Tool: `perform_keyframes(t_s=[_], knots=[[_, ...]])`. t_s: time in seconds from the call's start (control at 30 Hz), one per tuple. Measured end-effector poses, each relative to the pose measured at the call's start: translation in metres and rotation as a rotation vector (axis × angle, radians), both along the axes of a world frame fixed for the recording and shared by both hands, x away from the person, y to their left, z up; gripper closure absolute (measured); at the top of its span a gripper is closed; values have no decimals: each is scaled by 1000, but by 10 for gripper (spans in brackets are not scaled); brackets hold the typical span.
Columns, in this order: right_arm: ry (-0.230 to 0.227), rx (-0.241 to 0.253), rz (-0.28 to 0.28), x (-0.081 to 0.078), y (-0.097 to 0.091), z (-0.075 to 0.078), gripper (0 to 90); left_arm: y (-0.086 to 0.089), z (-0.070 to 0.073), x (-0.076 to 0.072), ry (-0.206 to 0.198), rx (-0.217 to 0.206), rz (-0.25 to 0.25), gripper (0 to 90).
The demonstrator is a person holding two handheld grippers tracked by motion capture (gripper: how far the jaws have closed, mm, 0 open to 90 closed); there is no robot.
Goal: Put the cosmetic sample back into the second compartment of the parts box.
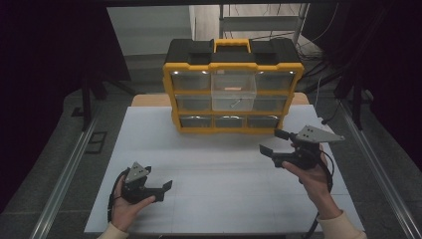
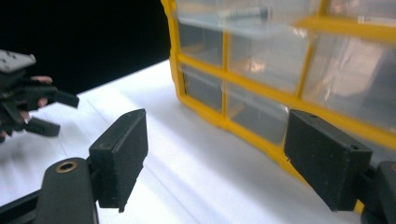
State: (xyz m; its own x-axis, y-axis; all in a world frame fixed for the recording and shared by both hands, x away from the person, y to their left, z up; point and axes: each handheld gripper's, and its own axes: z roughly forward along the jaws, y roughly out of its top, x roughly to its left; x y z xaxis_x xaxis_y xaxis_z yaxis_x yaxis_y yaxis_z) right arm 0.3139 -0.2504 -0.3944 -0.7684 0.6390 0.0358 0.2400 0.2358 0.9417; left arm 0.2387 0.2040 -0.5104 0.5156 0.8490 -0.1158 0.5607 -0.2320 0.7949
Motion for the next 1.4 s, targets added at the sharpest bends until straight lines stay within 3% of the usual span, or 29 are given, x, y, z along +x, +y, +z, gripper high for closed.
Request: perform_keyframes(t_s=[0.7,1.0,1.4], knots=[[144,-88,-70,-17,-41,-80,224,-1,0,0,-8,1,-19,59],[177,-96,-93,-19,-55,-97,223,0,-1,1,-8,1,-17,59],[171,-105,-96,-20,-55,-99,222,0,-1,2,-9,1,-16,59]])
